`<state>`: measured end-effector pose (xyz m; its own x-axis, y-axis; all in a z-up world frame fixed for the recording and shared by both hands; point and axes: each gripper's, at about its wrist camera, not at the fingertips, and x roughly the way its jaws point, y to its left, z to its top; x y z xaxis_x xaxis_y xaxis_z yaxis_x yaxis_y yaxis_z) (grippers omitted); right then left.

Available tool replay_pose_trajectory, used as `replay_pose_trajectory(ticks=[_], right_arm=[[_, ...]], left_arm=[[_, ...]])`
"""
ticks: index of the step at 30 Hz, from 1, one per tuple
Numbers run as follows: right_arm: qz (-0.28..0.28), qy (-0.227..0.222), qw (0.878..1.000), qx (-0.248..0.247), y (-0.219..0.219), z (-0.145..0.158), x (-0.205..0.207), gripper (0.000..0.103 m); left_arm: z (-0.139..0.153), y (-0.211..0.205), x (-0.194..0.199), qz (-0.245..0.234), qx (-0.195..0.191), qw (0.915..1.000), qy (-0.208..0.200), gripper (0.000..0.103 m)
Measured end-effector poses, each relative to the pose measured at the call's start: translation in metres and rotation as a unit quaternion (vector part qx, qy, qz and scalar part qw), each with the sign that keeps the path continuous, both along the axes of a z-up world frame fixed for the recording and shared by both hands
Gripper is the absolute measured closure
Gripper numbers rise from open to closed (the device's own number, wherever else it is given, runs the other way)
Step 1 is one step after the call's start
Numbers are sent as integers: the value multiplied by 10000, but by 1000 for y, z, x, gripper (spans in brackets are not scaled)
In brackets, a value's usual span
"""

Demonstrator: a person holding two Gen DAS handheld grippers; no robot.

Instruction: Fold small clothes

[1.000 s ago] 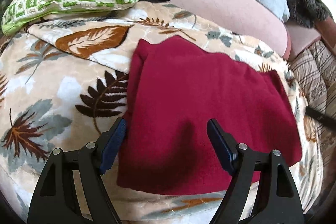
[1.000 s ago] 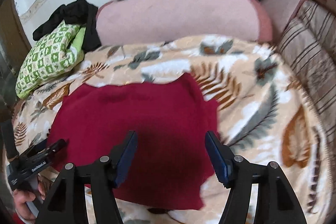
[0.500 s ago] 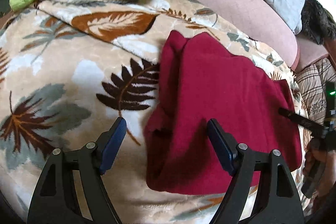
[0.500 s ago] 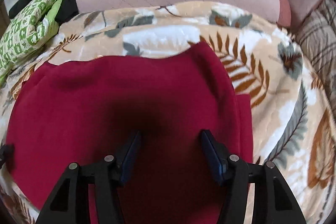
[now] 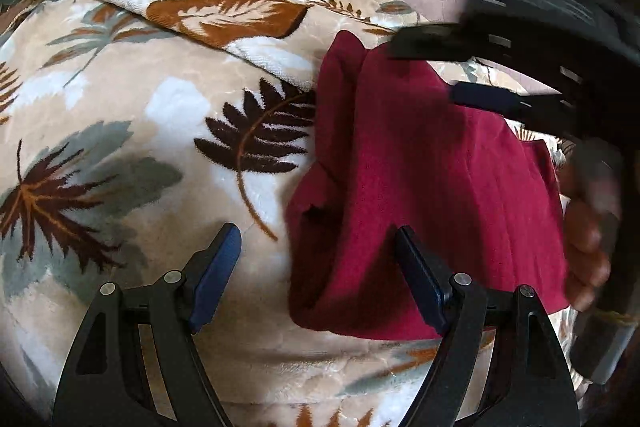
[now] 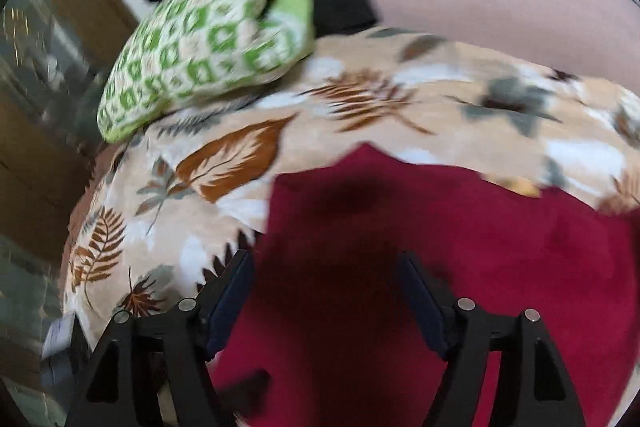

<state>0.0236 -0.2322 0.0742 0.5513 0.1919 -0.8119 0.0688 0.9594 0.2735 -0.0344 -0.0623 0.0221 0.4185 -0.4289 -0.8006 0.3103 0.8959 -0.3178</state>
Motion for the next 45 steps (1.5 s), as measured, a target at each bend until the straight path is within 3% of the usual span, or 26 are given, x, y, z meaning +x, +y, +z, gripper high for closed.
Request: replay_pose_trajectory(ticks=[2, 9, 12, 14, 15, 17, 18, 25, 27, 29, 31, 34, 39, 45], right_arm=[[59, 192, 9998, -79, 11, -9, 16, 30], [585, 663, 9900, -1095, 38, -42, 45, 28], [720, 546, 9876, -1287, 37, -47, 43, 29], [738, 410, 9851, -1502, 37, -46, 33, 43], [730, 316, 9857, -1487, 37, -42, 26, 49], [616, 224, 9902, -1231, 31, -30, 17, 73], [517, 133, 9933, -1023, 25, -22, 11, 76], [219, -628, 9977, -133, -17, 14, -34, 79], [201, -723, 9972, 33, -24, 18, -39, 80], [211, -809, 9964, 166, -36, 20, -49, 80], [184, -875, 9957, 256, -51, 24, -62, 81], [136, -1037, 9937, 394, -78, 34, -80, 82], [-59, -1222, 9923, 199, -133, 52, -112, 83], [-568, -1053, 9928, -9, -192, 40, -132, 84]], left_arm=[[0, 0, 0, -4, 15, 10000, 6, 24], [-2, -3, 4, -30, 38, 10000, 14, 23], [-1, -2, 5, -31, -13, 10000, 9, 23], [-1, -3, 6, -50, 2, 10000, -50, 23], [0, -5, 5, -89, -24, 9999, -80, 23], [2, -8, 7, -215, -186, 9996, -72, 23], [2, -9, 8, -267, -273, 9993, -54, 23], [13, -25, 4, -561, -743, 9955, -177, 24], [15, -32, 1, -711, -870, 9935, -189, 37], [18, -46, -5, -987, -905, 9909, -127, 61], [27, -60, -17, -1155, -898, 9889, -247, 69], [45, -86, -39, -1515, -901, 9833, -452, 73], [67, -136, -66, -1996, -957, 9733, -608, 74], [60, -200, -90, -2475, -748, 9643, -572, 74]])
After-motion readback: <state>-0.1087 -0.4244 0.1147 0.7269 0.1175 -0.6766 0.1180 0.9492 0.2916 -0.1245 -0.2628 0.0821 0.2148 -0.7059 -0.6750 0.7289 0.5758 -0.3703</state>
